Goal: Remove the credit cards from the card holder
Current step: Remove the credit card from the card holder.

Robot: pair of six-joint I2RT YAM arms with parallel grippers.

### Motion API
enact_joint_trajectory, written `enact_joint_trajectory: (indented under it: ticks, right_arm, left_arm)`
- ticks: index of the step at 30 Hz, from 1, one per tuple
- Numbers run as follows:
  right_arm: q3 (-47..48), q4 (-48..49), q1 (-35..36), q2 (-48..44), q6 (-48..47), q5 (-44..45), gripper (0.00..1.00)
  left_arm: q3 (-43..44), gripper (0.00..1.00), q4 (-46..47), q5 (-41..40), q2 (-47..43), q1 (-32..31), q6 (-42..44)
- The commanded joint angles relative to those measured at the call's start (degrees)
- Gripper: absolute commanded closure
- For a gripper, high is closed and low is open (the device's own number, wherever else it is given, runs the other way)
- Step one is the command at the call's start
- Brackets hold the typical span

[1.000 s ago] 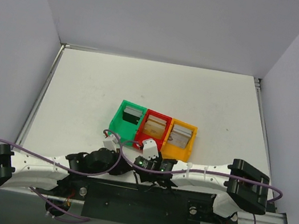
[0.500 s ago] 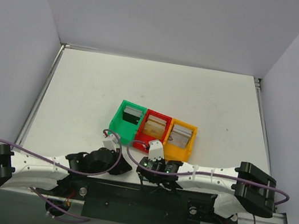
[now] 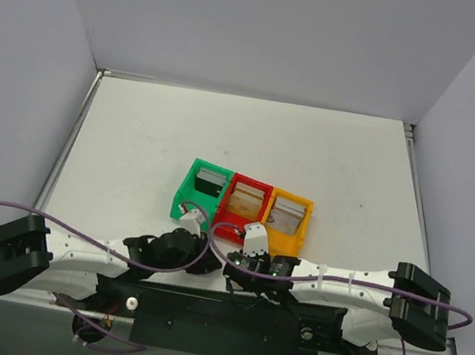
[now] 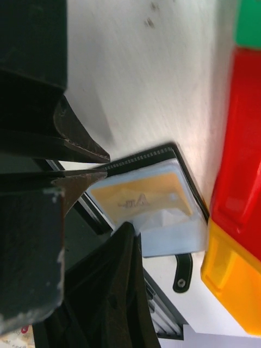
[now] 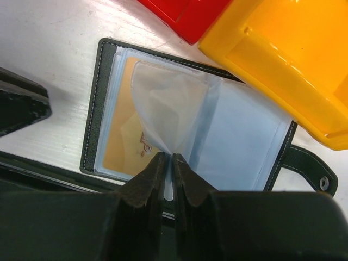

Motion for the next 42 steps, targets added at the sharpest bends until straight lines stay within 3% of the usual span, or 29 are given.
enact_joint_trajectory:
  ticks: [1,13,26,30,35,42]
  right_arm:
    - [-0.96,-4.10,0.18,-2.27,1.78,2.57,0.94]
    - [-1.76,-7.71,1.32,-6.58,4.77,4.07,0.93]
    - [-2.55,-14.47,2.99,-12.11,10.30,6.09,0.92]
    - [-1.67,-18.25,4.04,-14.31,12.68,7.67,0.85]
    - [2.10,-21.85,6.49,-16.16,12.77,10.91,0.66]
    - [8.35,-18.71,10.54,-12.83,7.32,13.12,0.64]
  left_arm:
    - [5.22,0.80,7.24,3.57,5.17,0.18,1.90]
    - [9.18,0.81,13.74,7.96,15.11,-0.08,2.52]
    - [10.41,0.88,14.01,8.14,21.27,-0.26,2.34]
    - [10.50,0.95,13.31,7.88,21.54,-0.26,2.34]
    - [10.67,1.00,12.61,7.61,21.62,-0.35,2.78]
    - [10.59,1.00,12.61,7.35,21.62,-0.52,2.87]
